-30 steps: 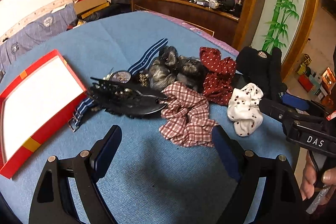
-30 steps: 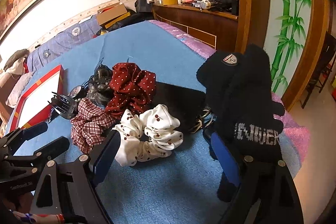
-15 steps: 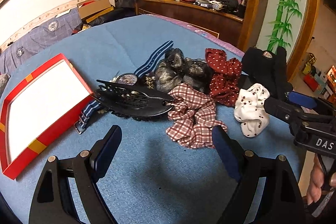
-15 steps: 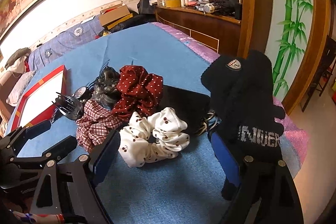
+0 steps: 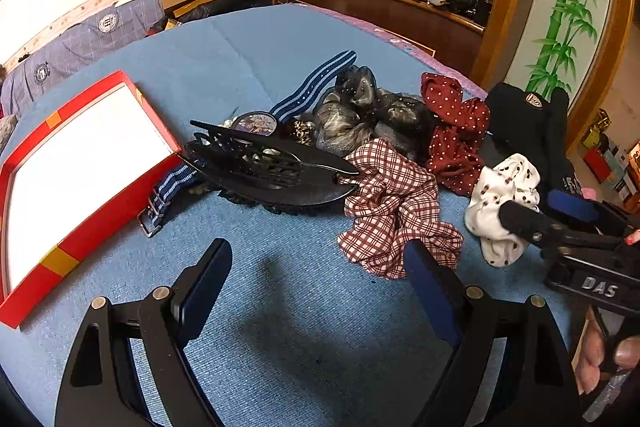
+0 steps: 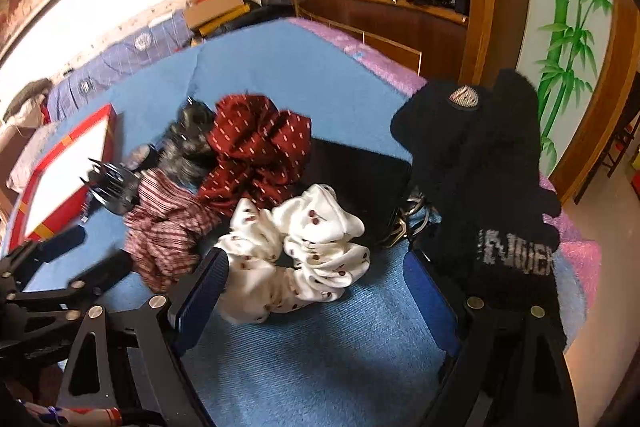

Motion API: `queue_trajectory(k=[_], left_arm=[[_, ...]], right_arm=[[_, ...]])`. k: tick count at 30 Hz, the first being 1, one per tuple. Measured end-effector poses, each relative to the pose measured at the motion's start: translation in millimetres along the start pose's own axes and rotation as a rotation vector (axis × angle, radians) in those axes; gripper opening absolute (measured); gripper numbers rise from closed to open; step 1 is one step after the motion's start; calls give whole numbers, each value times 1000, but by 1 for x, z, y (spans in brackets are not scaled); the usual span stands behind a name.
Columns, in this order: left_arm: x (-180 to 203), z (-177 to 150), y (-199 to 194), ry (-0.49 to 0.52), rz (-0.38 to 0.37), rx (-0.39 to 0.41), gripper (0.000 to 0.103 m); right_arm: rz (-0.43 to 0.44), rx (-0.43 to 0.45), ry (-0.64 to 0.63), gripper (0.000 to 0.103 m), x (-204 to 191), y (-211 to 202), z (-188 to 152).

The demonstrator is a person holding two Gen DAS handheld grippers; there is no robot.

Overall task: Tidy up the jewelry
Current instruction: 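Grasp the plaid scrunchie with the left gripper while the right grasps the white scrunchie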

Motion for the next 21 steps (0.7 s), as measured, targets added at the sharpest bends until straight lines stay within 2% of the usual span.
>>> queue_trajectory(k=[1, 3, 5, 6, 7, 8, 10, 11, 15, 17, 18, 19, 21], left_arm=[[1, 0, 0, 1, 0, 0, 86], [5, 0, 0, 11, -4, -1, 86], [9, 1, 0, 19, -8, -4, 86], [12, 2, 1, 25, -12, -7, 86], [15, 3, 2, 30, -13, -10, 85], [18, 4, 5, 38, -10, -13, 82], [24, 6, 10, 55, -10, -29, 67], [28, 6, 15, 64, -3, -44, 63], [38, 8, 33, 69, -3, -75, 59], [43, 7, 34, 79, -16, -58, 40], [46, 7, 34, 88, -30, -52, 14], [49, 7, 34, 104, -26, -48, 8], [52, 7, 33, 123, -23, -39, 7]], right_arm=[[4, -5, 1, 92, 0, 3, 0], [11, -28, 0, 82, 1, 12, -1], [49, -62, 9, 31, 2, 20, -3], [63, -69, 12, 31, 2, 21, -4], [67, -52, 7, 18, 2, 18, -4], [81, -39, 7, 15, 3, 15, -4], [80, -13, 20, 15, 7, 8, -4], [69, 1, 18, 15, 8, 3, -4], [77, 28, 27, 15, 14, -7, -5], [79, 41, 28, 15, 16, -11, -5], [81, 44, 29, 15, 17, -13, -6], [84, 45, 29, 15, 17, -13, -6], [90, 50, 31, 15, 18, -14, -5]])
Point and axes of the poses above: each gripper's, at about its wrist camera, not at the fingertips, and y roughly the way its jaws point, x to its right, z to its top, the point moved 4 cm from there along y, roughly the way its jaws point, and after that the axes turned 1 degree about x, right-handed, at the moved point
